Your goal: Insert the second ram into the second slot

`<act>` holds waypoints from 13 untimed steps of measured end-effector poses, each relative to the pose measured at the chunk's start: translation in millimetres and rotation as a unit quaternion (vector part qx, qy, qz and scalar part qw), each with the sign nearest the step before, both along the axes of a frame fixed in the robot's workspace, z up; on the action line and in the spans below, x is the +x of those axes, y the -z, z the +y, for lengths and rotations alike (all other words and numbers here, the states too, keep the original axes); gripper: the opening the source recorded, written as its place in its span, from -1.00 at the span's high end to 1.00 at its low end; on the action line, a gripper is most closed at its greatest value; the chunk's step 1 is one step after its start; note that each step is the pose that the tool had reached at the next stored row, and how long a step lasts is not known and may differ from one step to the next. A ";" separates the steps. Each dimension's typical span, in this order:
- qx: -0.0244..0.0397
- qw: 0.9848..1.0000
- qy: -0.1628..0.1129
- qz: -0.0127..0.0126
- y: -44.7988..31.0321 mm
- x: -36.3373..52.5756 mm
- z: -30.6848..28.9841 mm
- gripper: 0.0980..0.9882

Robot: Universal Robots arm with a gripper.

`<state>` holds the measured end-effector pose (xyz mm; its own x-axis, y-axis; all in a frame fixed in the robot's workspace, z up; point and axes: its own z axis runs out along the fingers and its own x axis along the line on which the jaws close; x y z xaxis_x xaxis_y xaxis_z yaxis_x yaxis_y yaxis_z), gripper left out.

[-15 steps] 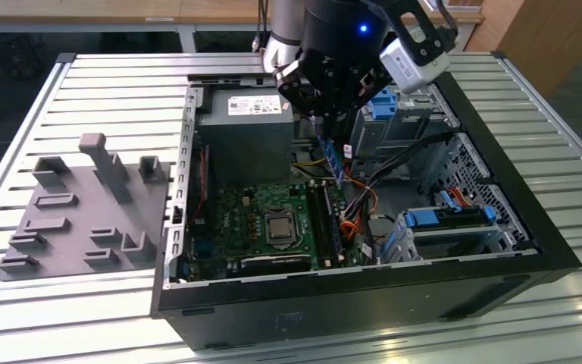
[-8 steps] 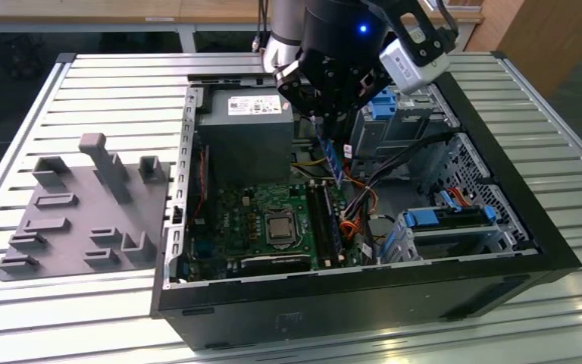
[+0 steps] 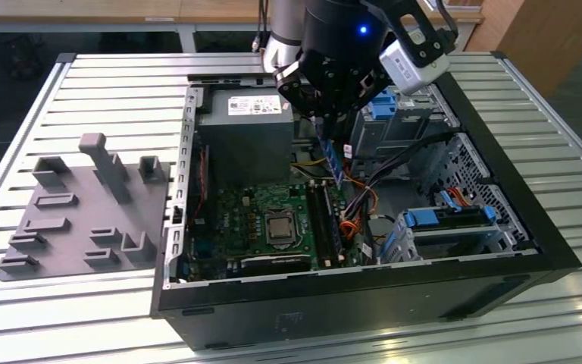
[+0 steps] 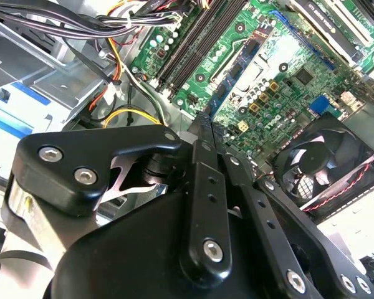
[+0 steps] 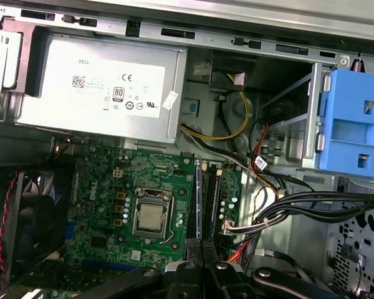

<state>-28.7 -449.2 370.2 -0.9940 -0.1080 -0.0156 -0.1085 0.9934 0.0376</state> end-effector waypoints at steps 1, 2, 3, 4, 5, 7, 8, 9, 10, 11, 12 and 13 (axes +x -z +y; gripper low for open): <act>0.000 1.000 0.000 0.000 0.0 0.0 0.0 0.96; 0.000 1.000 0.001 0.000 0.1 0.0 0.0 0.96; 0.000 1.000 0.003 0.000 0.1 0.0 0.0 0.96; 0.000 1.000 0.005 0.000 0.2 0.1 0.0 0.96; 0.000 1.000 0.007 0.000 0.2 0.0 0.0 0.96; 0.000 1.000 0.012 0.000 0.4 0.0 0.0 0.96; 0.000 1.000 0.014 0.000 0.4 0.0 0.0 0.96; 0.000 1.000 0.017 0.000 0.5 0.0 0.0 0.96; 0.000 1.000 0.020 0.000 0.6 0.0 0.0 0.96; 0.000 1.000 0.023 0.000 0.6 0.0 0.0 0.96; 0.000 1.000 0.025 0.000 0.7 0.0 0.0 0.96; 0.000 1.000 0.028 0.000 0.7 0.0 0.0 0.96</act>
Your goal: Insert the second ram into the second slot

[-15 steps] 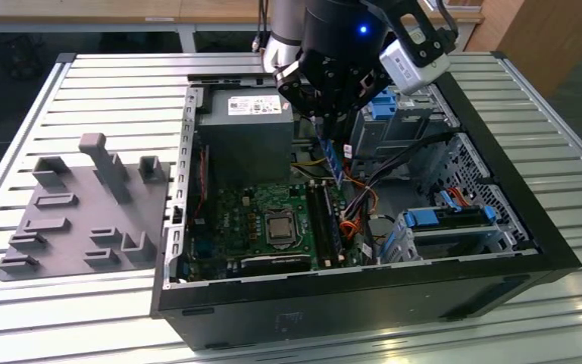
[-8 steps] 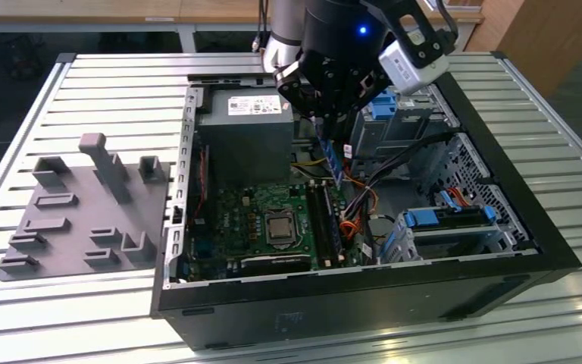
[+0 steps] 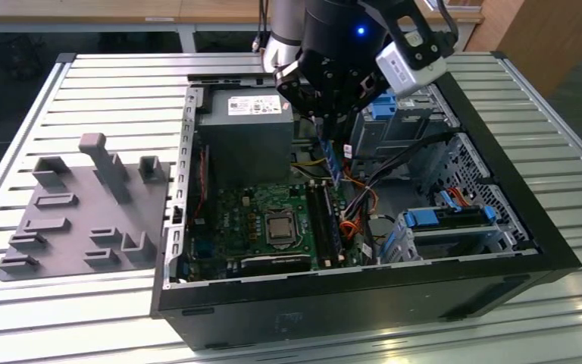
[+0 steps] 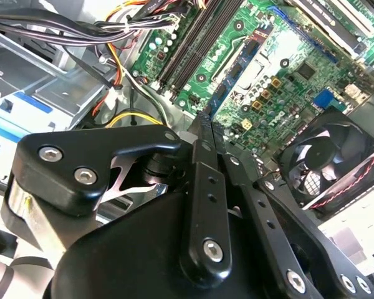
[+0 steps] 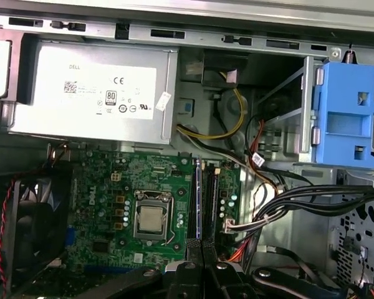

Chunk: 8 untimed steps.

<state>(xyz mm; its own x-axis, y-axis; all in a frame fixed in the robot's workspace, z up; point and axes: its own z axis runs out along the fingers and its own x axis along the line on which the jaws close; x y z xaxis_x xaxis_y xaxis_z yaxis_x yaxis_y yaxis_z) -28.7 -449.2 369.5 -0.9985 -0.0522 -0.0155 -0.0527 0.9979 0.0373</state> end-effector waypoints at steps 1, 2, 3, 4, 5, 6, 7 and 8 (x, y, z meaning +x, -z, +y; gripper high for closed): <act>0.000 1.000 0.003 0.000 0.1 0.0 0.0 0.96; 0.000 1.000 0.005 0.000 0.1 0.0 0.0 0.96; 0.000 1.000 0.007 0.000 0.2 0.0 0.0 0.96; 0.000 1.000 0.010 0.000 0.3 0.0 0.0 0.96; 0.000 1.000 0.012 0.000 0.5 0.0 0.0 0.96; 0.000 1.000 0.015 0.000 0.6 0.0 0.0 0.96; 0.000 1.000 0.017 0.000 0.7 0.0 0.0 0.96; 0.000 1.000 0.019 0.000 0.9 0.0 0.0 0.96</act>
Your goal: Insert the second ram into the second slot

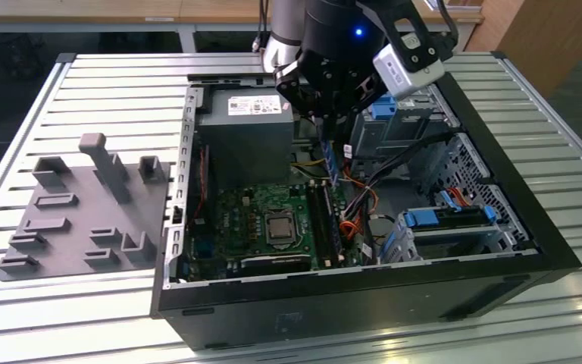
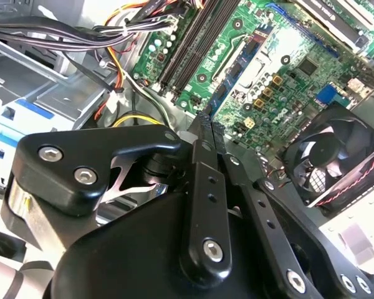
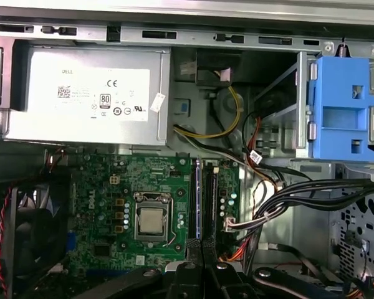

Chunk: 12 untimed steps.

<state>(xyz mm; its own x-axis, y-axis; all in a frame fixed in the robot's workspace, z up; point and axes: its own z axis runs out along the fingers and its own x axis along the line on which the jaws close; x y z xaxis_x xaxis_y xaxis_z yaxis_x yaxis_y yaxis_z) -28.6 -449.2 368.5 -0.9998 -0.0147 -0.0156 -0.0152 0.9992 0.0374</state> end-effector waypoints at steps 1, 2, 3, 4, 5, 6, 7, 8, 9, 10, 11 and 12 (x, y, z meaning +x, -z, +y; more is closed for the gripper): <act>0.000 1.000 0.001 0.000 0.5 0.0 0.0 0.96; 0.000 1.000 0.003 0.000 0.9 0.0 0.0 0.96; 0.000 1.000 0.004 0.000 1.2 0.0 0.0 0.96; 0.000 1.000 0.005 0.000 1.7 0.0 0.0 0.96; 0.000 1.000 0.007 0.000 2.3 0.0 0.0 0.96; 0.000 1.000 0.010 0.000 3.1 0.0 0.0 0.96; -0.001 1.000 0.013 0.000 3.8 0.0 0.0 0.96; -0.001 1.000 0.015 0.000 4.6 0.0 0.0 0.96; -0.001 1.000 0.016 0.000 5.4 0.0 0.0 0.96; -0.001 1.000 0.016 0.000 6.4 0.0 -0.1 0.96; -0.001 1.000 0.016 0.000 7.5 0.0 -0.2 0.96; -0.001 1.000 0.016 0.000 8.7 -0.1 -0.5 0.96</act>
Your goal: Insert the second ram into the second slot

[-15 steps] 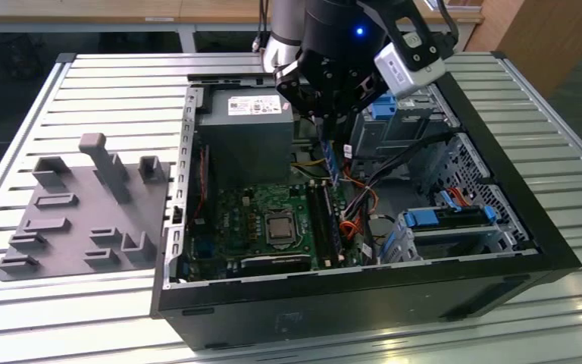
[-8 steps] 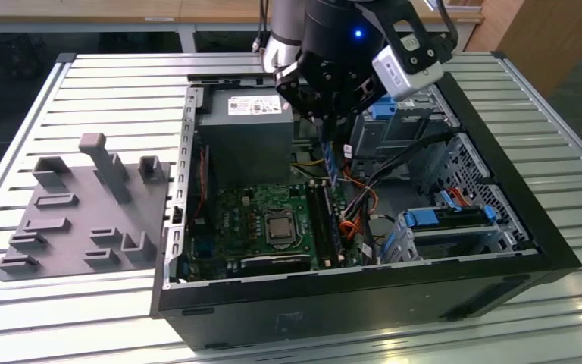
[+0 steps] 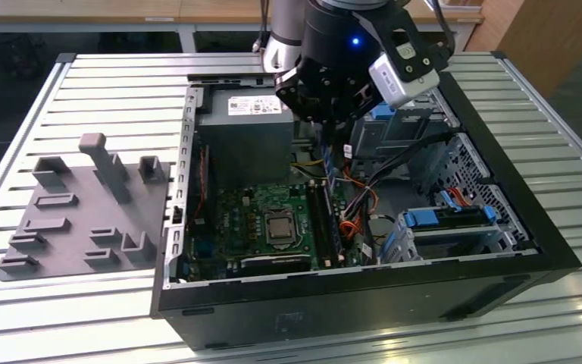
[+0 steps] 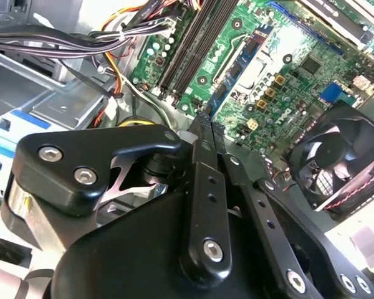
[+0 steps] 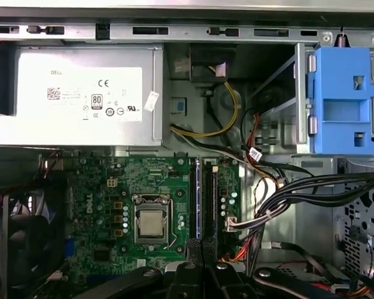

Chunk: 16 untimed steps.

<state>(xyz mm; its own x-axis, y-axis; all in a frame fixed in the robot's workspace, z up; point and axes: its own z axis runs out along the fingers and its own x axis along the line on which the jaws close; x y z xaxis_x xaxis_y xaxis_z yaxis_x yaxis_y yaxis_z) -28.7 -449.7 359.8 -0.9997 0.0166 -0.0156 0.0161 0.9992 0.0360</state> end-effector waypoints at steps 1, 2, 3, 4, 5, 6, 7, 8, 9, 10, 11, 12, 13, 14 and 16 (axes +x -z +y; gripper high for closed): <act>0.000 1.000 0.000 0.000 1.2 0.0 -0.2 0.96; 0.000 1.000 0.000 0.000 2.4 0.1 -0.3 0.96; 0.000 1.000 0.000 0.000 3.4 0.1 -0.3 0.96; 0.000 1.000 0.000 0.000 4.4 0.1 -0.3 0.96; 0.000 1.000 0.000 0.000 5.3 0.1 -0.3 0.96; 0.000 1.000 0.000 0.000 6.2 0.1 -0.3 0.96; 0.000 1.000 0.000 0.000 7.1 0.1 -0.3 0.96; 0.000 1.000 0.000 0.001 8.0 0.1 -0.3 0.96; 0.000 1.000 0.000 0.001 8.7 0.1 -0.3 0.96; 0.000 1.000 0.000 0.001 9.4 0.1 -0.3 0.96; 0.000 1.000 0.000 0.001 10.0 0.1 -0.3 0.96; 0.000 1.000 0.000 0.002 10.5 0.1 -0.3 0.96; 0.000 1.000 0.000 0.002 11.0 0.1 -0.3 0.96; 0.000 1.000 0.000 0.002 11.5 0.1 -0.3 0.96; 0.000 1.000 0.000 0.002 12.3 0.1 -0.3 0.96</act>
<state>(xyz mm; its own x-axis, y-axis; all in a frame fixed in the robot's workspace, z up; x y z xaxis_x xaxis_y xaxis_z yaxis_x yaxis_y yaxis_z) -28.7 -450.0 347.5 -0.9998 0.0165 -0.0109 0.0161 0.9992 0.0358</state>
